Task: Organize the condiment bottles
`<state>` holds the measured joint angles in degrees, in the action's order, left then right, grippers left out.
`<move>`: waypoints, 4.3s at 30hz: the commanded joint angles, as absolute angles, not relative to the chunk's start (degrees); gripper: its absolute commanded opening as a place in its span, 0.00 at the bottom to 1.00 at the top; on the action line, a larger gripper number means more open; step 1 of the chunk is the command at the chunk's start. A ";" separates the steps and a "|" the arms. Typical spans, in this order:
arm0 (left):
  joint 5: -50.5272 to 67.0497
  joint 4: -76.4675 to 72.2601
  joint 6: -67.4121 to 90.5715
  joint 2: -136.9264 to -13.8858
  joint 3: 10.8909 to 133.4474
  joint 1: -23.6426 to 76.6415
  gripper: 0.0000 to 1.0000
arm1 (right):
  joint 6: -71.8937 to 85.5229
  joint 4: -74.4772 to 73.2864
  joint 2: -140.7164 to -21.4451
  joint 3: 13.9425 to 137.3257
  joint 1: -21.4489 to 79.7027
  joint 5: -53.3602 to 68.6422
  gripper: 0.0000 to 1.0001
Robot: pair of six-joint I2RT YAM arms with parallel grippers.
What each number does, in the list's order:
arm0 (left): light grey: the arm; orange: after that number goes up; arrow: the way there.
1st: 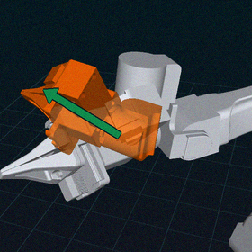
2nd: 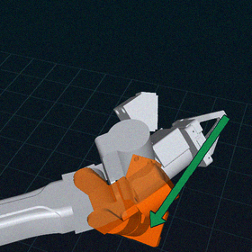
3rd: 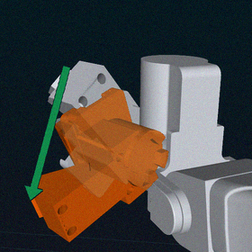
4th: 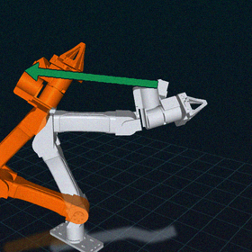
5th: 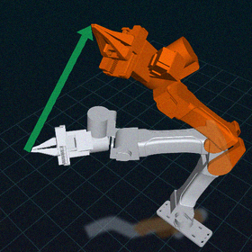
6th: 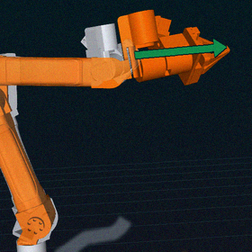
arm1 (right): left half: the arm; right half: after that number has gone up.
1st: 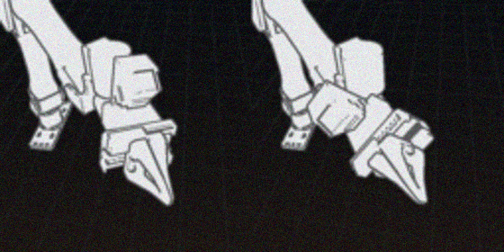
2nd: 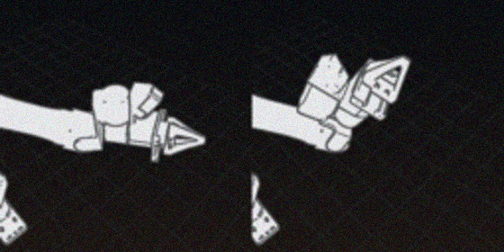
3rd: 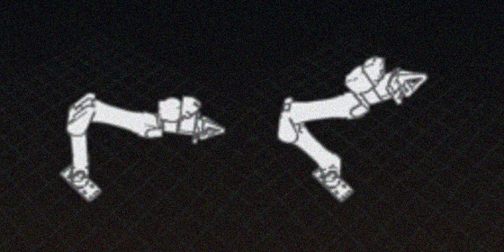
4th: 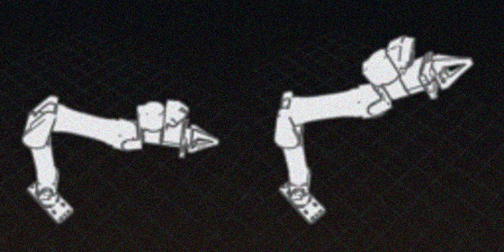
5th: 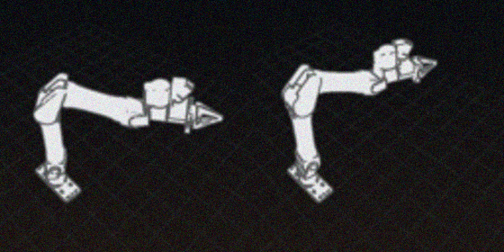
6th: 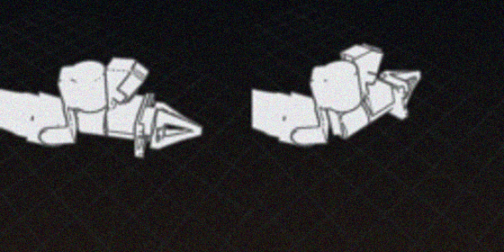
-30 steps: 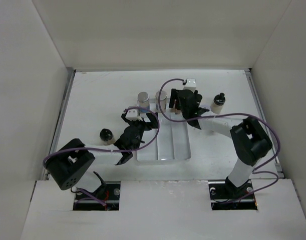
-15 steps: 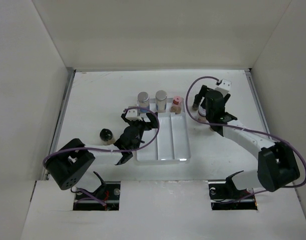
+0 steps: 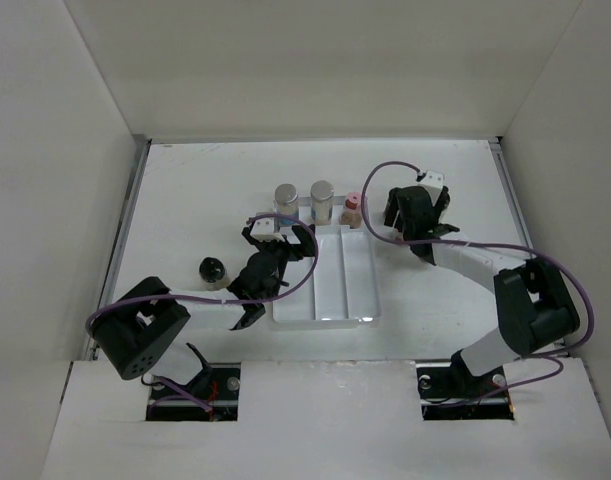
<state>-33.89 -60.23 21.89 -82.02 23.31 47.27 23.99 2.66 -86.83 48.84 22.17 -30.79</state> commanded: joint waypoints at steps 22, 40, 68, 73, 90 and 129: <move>-34.80 -65.65 22.68 -80.60 21.62 45.83 1.00 | 23.46 8.96 -72.24 50.97 36.76 -32.80 0.45; -38.06 -73.83 22.50 -74.44 15.38 44.96 1.00 | 28.56 19.86 -92.28 57.39 45.48 -24.87 0.46; -36.12 -73.13 22.67 -77.16 16.96 45.75 1.00 | 33.84 -3.25 -61.70 34.81 28.09 -48.43 0.89; -36.12 -73.04 22.50 -76.64 16.87 46.45 1.00 | 34.01 -3.69 -64.42 34.72 24.66 -46.15 0.89; -36.12 -73.04 22.59 -77.43 17.05 46.18 1.00 | 31.47 6.77 -73.48 37.26 19.29 -39.02 0.43; -37.26 -72.69 22.68 -75.94 16.26 45.31 1.00 | 23.73 17.23 -91.06 48.25 58.84 -39.72 0.69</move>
